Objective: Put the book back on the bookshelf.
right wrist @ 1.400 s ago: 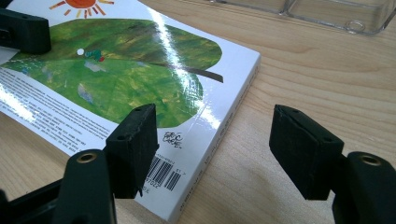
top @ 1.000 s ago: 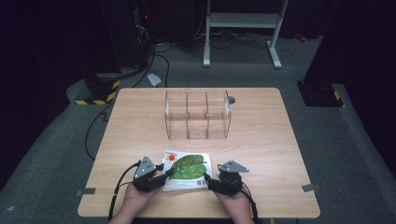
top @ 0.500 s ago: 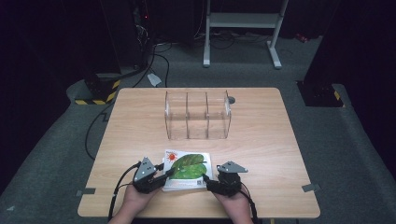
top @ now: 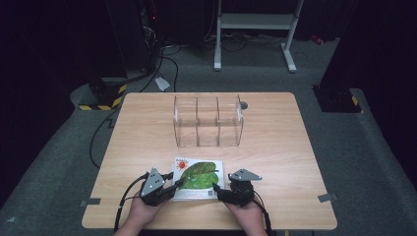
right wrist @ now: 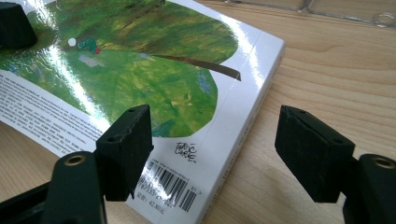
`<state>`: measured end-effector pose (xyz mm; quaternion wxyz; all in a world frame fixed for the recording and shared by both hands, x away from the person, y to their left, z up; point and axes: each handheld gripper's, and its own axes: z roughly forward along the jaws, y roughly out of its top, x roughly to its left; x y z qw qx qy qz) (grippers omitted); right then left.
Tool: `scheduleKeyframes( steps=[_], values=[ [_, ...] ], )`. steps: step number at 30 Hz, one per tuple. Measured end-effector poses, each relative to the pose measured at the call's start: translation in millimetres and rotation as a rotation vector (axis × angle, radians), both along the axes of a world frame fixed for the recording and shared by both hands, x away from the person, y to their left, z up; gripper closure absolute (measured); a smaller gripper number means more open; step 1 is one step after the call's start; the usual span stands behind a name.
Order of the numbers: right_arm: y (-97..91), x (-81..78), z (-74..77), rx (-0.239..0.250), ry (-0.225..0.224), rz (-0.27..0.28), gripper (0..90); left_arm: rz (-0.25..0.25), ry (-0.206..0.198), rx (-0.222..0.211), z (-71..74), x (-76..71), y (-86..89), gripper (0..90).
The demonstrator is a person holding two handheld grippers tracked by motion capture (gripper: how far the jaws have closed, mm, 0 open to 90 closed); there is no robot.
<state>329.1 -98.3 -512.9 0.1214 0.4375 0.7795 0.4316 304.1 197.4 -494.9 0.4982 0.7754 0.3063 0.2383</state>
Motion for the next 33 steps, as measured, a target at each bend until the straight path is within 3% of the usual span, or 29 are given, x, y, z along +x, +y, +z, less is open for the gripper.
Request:
scheduleKeyframes(
  steps=[9, 18, 33],
  values=[
    [4.7, 4.6, -3.3, 0.030, 0.020, 0.032, 23.3, -0.023, -0.049, 0.015, 1.4, -4.4, -1.0, 64.8],
    [4.1, 12.7, -7.9, 0.089, 0.089, 0.043, 17.6, -0.040, -0.088, 0.029, 2.2, -7.9, -1.3, 65.1],
    [6.1, 18.9, -10.4, 0.115, 0.156, 0.070, 14.4, -0.043, -0.101, 0.039, 1.7, -9.3, -2.2, 65.2]
  ],
)
